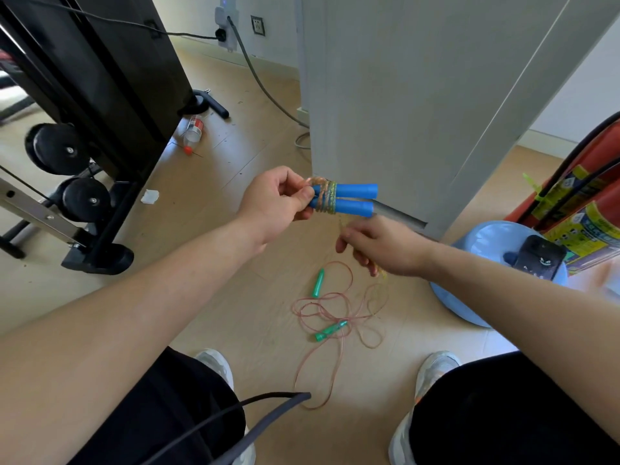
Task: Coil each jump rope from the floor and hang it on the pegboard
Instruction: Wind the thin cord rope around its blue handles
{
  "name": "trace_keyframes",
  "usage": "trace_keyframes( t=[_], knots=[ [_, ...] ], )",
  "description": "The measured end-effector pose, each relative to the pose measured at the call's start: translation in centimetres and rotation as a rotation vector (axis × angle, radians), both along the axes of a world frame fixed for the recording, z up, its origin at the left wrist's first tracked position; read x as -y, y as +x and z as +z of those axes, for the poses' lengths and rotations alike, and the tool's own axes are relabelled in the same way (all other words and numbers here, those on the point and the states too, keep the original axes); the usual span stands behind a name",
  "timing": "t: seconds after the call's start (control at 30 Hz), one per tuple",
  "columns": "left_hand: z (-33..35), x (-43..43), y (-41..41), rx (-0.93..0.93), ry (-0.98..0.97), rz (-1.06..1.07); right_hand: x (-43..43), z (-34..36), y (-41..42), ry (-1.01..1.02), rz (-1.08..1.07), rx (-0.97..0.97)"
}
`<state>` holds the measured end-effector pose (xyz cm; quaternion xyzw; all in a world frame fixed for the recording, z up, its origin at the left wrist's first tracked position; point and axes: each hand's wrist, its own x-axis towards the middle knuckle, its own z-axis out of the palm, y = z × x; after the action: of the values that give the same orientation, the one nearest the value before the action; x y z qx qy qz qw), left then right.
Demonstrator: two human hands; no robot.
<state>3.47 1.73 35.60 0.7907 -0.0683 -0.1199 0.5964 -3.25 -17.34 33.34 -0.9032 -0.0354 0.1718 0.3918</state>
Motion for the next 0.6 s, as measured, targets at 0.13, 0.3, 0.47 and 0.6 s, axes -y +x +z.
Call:
trace_keyframes(
  t=[0.13,0.3,0.47,0.6],
  knots=[
    [-0.8,0.0,0.6,0.156,0.208,0.078,-1.6,1.6,-1.0,-0.147,0.084,0.127],
    [-0.8,0.1,0.6,0.351,0.371,-0.004,0.0,3.7,-0.3,-0.160,-0.057,0.276],
    [-0.7,0.8,0.1,0.376,0.420,-0.153,1.7,3.7,0.6,-0.152,-0.070,0.319],
    [-0.5,0.9,-0.4,0.300,0.390,-0.302,2.9,3.3,1.2,-0.080,-0.035,0.285]
  ],
)
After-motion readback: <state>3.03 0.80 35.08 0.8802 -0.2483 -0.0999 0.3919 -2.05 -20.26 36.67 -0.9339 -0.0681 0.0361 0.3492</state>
